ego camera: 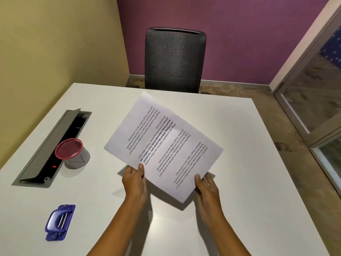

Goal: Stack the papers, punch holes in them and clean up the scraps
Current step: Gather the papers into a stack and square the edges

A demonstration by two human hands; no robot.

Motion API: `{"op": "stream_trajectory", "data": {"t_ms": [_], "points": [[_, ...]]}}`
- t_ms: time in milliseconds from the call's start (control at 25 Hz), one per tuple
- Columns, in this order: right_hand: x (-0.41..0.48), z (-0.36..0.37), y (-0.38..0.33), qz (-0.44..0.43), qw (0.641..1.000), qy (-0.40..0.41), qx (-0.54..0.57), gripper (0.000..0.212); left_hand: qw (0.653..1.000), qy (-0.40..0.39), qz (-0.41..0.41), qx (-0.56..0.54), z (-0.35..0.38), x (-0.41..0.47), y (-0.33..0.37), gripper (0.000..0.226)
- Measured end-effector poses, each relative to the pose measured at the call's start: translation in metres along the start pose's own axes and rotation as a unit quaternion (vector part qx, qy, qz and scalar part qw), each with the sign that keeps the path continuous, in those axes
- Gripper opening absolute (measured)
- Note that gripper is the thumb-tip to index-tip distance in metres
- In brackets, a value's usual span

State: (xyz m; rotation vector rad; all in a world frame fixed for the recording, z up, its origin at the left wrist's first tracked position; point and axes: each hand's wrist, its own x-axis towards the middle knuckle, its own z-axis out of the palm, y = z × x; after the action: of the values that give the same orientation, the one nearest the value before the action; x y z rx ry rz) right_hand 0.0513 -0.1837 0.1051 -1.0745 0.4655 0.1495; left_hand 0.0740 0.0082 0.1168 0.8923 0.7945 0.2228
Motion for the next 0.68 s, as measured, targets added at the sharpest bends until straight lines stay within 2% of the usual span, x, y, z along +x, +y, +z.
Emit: {"op": "stream_trajectory", "data": {"t_ms": [200,280,360,480,600,680], "points": [[0.007,0.002,-0.023,-0.087,0.994,0.041,-0.053,0.023,0.995,-0.074,0.022,-0.058,-0.011,-0.001,0.004,0.026],[0.013,-0.004,-0.034,-0.114,0.988,0.072,-0.076,0.019,0.992,-0.080,0.031,-0.089,-0.020,0.011,0.016,0.027],[0.019,-0.012,-0.044,-0.136,0.982,0.084,-0.097,0.017,0.991,-0.092,0.056,-0.073,-0.031,0.024,0.031,0.027],[0.026,-0.019,-0.053,-0.167,0.974,0.086,-0.126,0.019,0.981,-0.148,0.110,0.067,-0.044,0.038,0.050,0.026],[0.032,-0.020,-0.052,-0.188,0.966,0.083,-0.157,0.026,0.936,-0.186,0.156,0.254,-0.042,0.039,0.056,0.027],[0.035,-0.019,-0.047,-0.191,0.964,0.080,-0.165,0.029,0.921,-0.179,0.179,0.297,-0.033,0.035,0.053,0.028]]}}
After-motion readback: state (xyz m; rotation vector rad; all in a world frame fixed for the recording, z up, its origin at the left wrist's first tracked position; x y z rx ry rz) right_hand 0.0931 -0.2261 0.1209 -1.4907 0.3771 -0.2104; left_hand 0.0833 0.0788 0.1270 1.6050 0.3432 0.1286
